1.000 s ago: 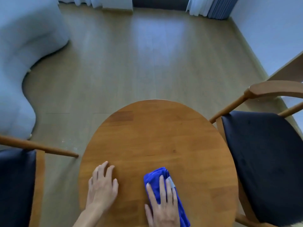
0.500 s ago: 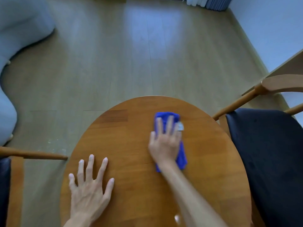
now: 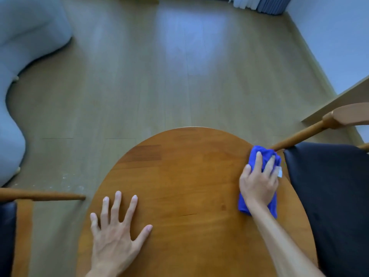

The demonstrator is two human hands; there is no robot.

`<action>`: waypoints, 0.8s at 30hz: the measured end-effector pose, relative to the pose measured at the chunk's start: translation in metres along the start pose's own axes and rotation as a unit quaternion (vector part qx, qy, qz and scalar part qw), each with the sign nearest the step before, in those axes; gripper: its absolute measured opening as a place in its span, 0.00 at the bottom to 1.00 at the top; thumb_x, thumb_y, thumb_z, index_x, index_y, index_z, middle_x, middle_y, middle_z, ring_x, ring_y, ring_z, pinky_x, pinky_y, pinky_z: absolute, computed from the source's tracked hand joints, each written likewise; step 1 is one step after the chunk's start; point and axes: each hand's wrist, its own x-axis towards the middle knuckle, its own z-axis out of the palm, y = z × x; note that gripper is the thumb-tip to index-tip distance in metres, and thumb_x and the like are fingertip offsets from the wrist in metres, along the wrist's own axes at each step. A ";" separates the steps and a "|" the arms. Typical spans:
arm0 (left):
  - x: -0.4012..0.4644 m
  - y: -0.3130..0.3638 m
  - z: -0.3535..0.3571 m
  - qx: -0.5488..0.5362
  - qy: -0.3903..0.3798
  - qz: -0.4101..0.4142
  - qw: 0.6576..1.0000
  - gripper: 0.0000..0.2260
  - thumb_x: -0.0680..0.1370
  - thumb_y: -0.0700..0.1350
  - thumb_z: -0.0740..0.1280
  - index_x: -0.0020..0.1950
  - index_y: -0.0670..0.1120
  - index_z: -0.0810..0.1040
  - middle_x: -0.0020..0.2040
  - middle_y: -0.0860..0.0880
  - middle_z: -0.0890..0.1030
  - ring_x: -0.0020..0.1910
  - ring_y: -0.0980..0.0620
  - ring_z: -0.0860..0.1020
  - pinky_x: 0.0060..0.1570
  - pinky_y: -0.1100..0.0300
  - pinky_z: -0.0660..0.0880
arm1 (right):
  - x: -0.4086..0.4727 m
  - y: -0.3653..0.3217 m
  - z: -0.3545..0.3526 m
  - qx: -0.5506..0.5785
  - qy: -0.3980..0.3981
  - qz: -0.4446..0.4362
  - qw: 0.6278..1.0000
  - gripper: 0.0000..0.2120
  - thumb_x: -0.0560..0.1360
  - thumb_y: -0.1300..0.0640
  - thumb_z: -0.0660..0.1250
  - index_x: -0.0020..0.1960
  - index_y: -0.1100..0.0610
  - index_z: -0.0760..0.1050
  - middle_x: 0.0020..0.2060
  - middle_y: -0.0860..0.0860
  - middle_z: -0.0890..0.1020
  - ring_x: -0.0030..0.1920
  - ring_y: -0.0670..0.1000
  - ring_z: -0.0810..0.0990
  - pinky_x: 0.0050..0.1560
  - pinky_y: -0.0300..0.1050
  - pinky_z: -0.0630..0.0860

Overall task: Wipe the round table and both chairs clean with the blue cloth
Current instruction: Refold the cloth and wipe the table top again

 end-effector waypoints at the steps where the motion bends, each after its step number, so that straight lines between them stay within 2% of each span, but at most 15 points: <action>1: 0.000 -0.001 0.000 -0.003 -0.003 0.001 1.000 0.37 0.72 0.74 0.44 0.73 0.55 0.65 0.75 0.44 0.62 0.73 0.38 0.59 0.62 0.30 0.62 | 0.003 -0.033 0.009 0.003 0.009 -0.012 1.000 0.25 0.76 0.51 0.55 0.70 0.59 0.71 0.70 0.67 0.69 0.65 0.72 0.70 0.57 0.66 0.74; 4: 0.001 -0.001 0.003 -0.006 0.005 0.007 1.000 0.37 0.72 0.74 0.43 0.73 0.54 0.65 0.75 0.44 0.63 0.73 0.38 0.60 0.63 0.30 0.61 | -0.017 -0.140 0.037 0.022 0.017 -0.134 0.991 0.26 0.74 0.50 0.55 0.69 0.55 0.73 0.70 0.63 0.70 0.66 0.70 0.71 0.59 0.64 0.73; 5: 0.002 -0.001 0.003 -0.008 0.005 0.006 1.000 0.37 0.72 0.74 0.43 0.73 0.54 0.66 0.75 0.44 0.63 0.73 0.39 0.60 0.63 0.30 0.61 | -0.035 -0.171 0.044 0.042 0.015 -0.195 0.980 0.26 0.74 0.50 0.56 0.69 0.54 0.73 0.70 0.62 0.70 0.67 0.69 0.71 0.61 0.64 0.72; 7: 0.005 -0.003 0.006 -0.005 0.006 -0.001 1.000 0.38 0.72 0.74 0.43 0.72 0.54 0.67 0.74 0.44 0.63 0.74 0.39 0.59 0.63 0.30 0.61 | -0.081 -0.220 0.053 0.097 -0.039 -0.335 0.936 0.25 0.73 0.50 0.56 0.69 0.50 0.73 0.72 0.59 0.70 0.68 0.67 0.70 0.64 0.63 0.70; 9: 0.005 -0.006 0.008 -0.004 0.005 -0.011 1.000 0.38 0.71 0.74 0.43 0.71 0.54 0.69 0.74 0.45 0.64 0.74 0.40 0.59 0.62 0.30 0.63 | -0.110 -0.230 0.052 0.106 -0.100 -0.461 0.875 0.23 0.74 0.51 0.57 0.68 0.48 0.73 0.72 0.56 0.69 0.69 0.64 0.69 0.65 0.62 0.69; 11: 0.005 -0.008 0.007 -0.012 0.011 -0.015 1.000 0.38 0.71 0.75 0.44 0.71 0.55 0.69 0.74 0.46 0.64 0.74 0.41 0.59 0.61 0.30 0.63 | -0.085 -0.208 0.050 0.102 -0.108 -0.518 0.843 0.23 0.74 0.50 0.57 0.68 0.47 0.73 0.72 0.54 0.69 0.68 0.62 0.70 0.64 0.61 0.69; 12: 0.005 -0.007 0.006 -0.010 0.010 -0.013 1.000 0.38 0.70 0.76 0.44 0.71 0.56 0.68 0.74 0.46 0.64 0.74 0.41 0.59 0.61 0.30 0.63 | -0.059 -0.191 0.051 0.097 -0.089 -0.507 0.852 0.23 0.74 0.50 0.58 0.68 0.47 0.74 0.72 0.54 0.70 0.67 0.62 0.71 0.62 0.61 0.71; 13: 0.005 -0.006 0.006 -0.005 0.009 -0.010 1.000 0.38 0.70 0.76 0.44 0.72 0.57 0.67 0.75 0.47 0.63 0.74 0.41 0.59 0.61 0.30 0.63 | -0.031 -0.169 0.050 0.084 -0.067 -0.463 0.880 0.23 0.73 0.50 0.58 0.68 0.47 0.74 0.72 0.55 0.70 0.67 0.63 0.72 0.59 0.61 0.72; 15: 0.005 -0.005 0.005 -0.001 0.011 -0.010 1.000 0.38 0.70 0.76 0.45 0.73 0.57 0.65 0.75 0.47 0.62 0.74 0.41 0.59 0.62 0.30 0.63 | 0.023 -0.106 0.042 0.039 -0.026 -0.312 0.949 0.24 0.73 0.50 0.58 0.68 0.50 0.74 0.71 0.58 0.71 0.65 0.65 0.73 0.55 0.62 0.75; 16: 0.005 -0.005 0.005 -0.002 0.010 -0.010 1.000 0.37 0.71 0.75 0.45 0.73 0.57 0.65 0.75 0.46 0.62 0.74 0.41 0.59 0.62 0.30 0.63 | 0.039 -0.066 0.033 0.021 -0.011 -0.236 0.972 0.25 0.73 0.50 0.57 0.69 0.51 0.73 0.70 0.60 0.71 0.65 0.66 0.73 0.54 0.63 0.75; 19: 0.005 -0.005 0.003 0.007 0.008 -0.008 1.000 0.37 0.72 0.75 0.45 0.74 0.56 0.63 0.75 0.45 0.62 0.74 0.40 0.59 0.63 0.30 0.63 | 0.029 0.023 0.000 0.021 -0.007 -0.045 0.999 0.27 0.76 0.50 0.52 0.72 0.57 0.70 0.71 0.66 0.67 0.67 0.69 0.69 0.62 0.66 0.71; 21: 0.005 -0.006 0.005 0.011 0.014 -0.002 1.000 0.36 0.71 0.74 0.47 0.74 0.56 0.62 0.75 0.45 0.61 0.74 0.40 0.58 0.64 0.31 0.62 | -0.003 0.019 -0.002 0.020 0.011 0.060 0.998 0.26 0.76 0.52 0.54 0.72 0.58 0.69 0.72 0.66 0.66 0.67 0.71 0.67 0.63 0.66 0.68; 22: 0.005 -0.007 0.007 0.010 0.020 0.001 1.000 0.36 0.71 0.74 0.49 0.74 0.57 0.62 0.75 0.45 0.61 0.74 0.39 0.58 0.64 0.32 0.62 | -0.020 -0.003 0.001 0.018 0.020 0.071 0.997 0.25 0.76 0.53 0.56 0.71 0.58 0.70 0.71 0.65 0.67 0.67 0.71 0.68 0.61 0.66 0.69; 24: 0.006 -0.010 0.008 0.001 0.024 0.004 1.000 0.36 0.70 0.73 0.51 0.74 0.58 0.61 0.76 0.46 0.61 0.75 0.40 0.57 0.65 0.33 0.60 | -0.058 -0.060 0.009 0.030 0.020 0.007 0.999 0.24 0.75 0.54 0.58 0.70 0.56 0.72 0.71 0.64 0.69 0.66 0.70 0.70 0.60 0.65 0.72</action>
